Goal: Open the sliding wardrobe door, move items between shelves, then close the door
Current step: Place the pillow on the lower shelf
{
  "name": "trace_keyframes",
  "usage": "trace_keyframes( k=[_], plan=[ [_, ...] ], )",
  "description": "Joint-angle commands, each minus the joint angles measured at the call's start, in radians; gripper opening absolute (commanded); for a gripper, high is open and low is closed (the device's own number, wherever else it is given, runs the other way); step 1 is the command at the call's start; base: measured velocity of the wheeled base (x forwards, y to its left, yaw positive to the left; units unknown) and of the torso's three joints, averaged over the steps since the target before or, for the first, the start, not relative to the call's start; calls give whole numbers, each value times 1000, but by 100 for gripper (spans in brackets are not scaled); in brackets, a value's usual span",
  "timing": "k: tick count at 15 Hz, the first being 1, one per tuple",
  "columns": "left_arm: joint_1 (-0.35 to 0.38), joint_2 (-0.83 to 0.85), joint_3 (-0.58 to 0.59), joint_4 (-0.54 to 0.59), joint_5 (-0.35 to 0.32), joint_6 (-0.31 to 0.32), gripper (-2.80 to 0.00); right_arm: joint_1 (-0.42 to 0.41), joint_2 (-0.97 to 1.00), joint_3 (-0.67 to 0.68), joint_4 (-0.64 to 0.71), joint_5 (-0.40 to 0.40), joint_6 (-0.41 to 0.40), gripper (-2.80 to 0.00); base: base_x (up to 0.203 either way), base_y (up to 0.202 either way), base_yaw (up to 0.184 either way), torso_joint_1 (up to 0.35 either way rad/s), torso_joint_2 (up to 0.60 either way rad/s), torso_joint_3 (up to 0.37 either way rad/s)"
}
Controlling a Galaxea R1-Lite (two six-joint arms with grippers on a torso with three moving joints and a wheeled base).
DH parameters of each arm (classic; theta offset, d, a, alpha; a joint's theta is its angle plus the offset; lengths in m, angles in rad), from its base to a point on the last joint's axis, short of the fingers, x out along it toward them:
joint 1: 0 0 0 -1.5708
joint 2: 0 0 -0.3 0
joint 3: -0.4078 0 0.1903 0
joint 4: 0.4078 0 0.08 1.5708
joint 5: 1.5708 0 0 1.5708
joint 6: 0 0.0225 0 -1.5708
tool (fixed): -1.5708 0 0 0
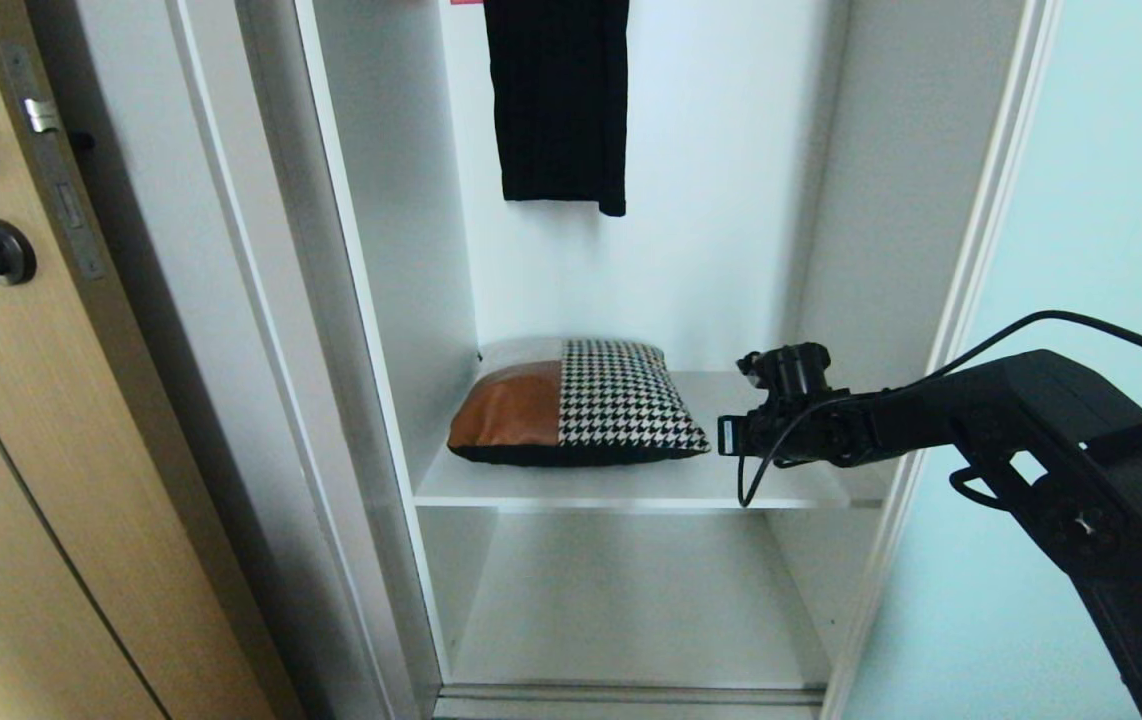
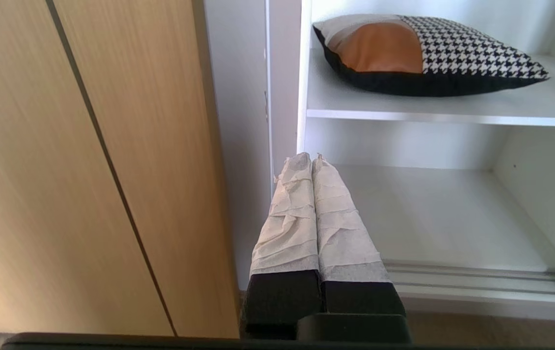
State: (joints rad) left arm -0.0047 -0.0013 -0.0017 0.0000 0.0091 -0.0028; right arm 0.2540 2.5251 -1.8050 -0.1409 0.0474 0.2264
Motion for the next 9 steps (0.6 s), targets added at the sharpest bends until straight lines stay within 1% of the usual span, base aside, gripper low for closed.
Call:
trace_keyframes(
  k=[1, 2, 6, 7, 8, 9],
  plan=[
    [0, 1, 0, 0, 0, 0, -280, 1, -6, 1, 0, 0, 2, -280, 0, 0, 0, 0, 0, 0],
    [0, 1, 0, 1, 1, 0, -280, 1, -6, 3, -2, 0, 2, -280, 116, 0, 0, -5, -1, 5],
    [0, 1, 0, 0, 0, -2, -280, 1, -2, 3, -3, 1, 1, -280, 197, -12, -1, 2, 0, 2],
    [0, 0, 1, 0, 0, -2, -280, 1, 1, 0, -3, 1, 1, -280, 84, -44, -4, 24, 15, 0],
    [0, 1, 0, 0, 0, -2, -280, -1, 5, -2, 0, 1, 1, -280, 0, 0, 0, 0, 0, 0],
    [0, 1, 1, 0, 0, -2, -280, -1, 8, 3, -2, 0, 1, 0, 0, 0, 0, 0, 0, 0]
  ],
)
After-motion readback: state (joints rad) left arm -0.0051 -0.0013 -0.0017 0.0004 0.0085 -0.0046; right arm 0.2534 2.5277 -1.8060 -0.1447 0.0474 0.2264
